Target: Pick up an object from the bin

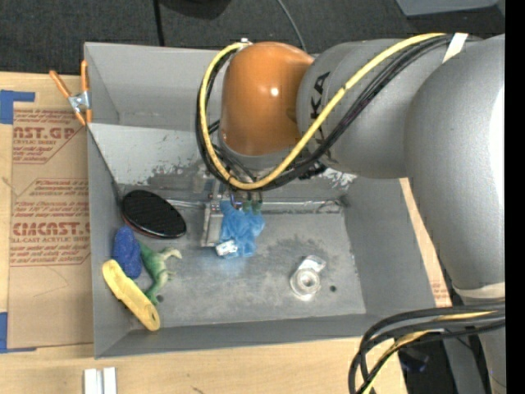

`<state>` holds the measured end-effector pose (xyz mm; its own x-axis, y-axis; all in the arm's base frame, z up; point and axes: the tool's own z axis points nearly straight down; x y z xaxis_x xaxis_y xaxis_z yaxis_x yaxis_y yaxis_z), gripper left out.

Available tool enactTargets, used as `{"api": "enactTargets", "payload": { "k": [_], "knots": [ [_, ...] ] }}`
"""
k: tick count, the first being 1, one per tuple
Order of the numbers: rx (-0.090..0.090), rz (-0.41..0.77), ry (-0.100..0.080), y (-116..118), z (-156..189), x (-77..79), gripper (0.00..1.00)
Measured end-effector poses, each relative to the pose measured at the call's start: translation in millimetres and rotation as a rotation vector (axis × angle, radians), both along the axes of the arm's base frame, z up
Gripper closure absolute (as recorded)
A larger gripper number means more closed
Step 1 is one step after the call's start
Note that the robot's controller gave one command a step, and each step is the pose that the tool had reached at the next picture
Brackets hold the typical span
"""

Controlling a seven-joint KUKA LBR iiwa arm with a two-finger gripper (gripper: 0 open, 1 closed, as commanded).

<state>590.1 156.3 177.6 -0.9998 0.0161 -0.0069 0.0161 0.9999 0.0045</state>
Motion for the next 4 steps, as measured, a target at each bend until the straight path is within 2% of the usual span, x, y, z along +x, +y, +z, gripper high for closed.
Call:
{"api": "enactTargets", "payload": {
  "k": [1, 2, 3, 4],
  "knots": [
    [-0.001, 0.015, 0.002, -15.0, -62.2, -6.0, 0.00],
    [-0.001, -0.011, 0.009, -21.3, -99.1, -11.4, 0.00],
    [-0.003, -0.045, 0.006, -17.2, -99.5, -8.5, 0.00],
    [0.001, -0.041, 0.006, -3.0, -84.8, -6.6, 0.00]
  ]
}}
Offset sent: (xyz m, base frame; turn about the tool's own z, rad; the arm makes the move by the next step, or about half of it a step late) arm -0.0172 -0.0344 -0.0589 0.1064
